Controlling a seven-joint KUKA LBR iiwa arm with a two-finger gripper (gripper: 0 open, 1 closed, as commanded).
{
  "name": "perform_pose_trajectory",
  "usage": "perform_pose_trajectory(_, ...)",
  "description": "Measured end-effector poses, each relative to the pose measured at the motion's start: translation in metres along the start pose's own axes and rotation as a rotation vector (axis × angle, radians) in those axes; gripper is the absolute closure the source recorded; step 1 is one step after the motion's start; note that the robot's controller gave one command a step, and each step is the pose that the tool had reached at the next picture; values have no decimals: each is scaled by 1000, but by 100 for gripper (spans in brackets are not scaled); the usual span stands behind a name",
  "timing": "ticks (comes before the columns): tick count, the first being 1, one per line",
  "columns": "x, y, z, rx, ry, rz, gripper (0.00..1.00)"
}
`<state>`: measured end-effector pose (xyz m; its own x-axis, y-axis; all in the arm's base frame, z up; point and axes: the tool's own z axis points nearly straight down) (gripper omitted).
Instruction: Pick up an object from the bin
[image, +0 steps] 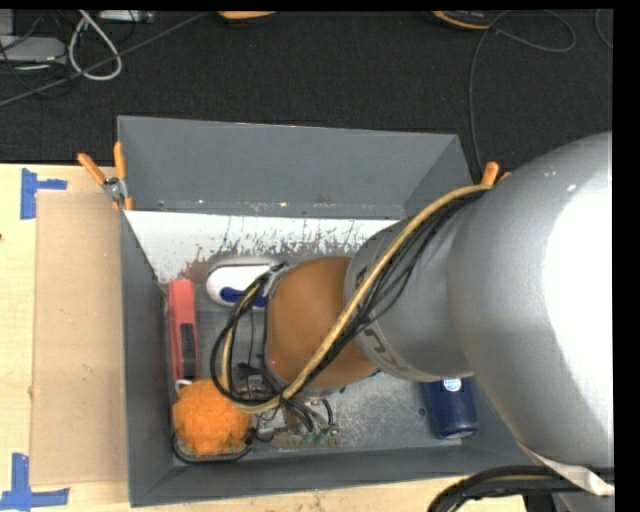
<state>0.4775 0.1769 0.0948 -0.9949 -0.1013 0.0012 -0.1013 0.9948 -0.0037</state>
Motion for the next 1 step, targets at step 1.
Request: perform_pose_trajectory(1, 0, 0, 0, 0, 0, 0, 100)
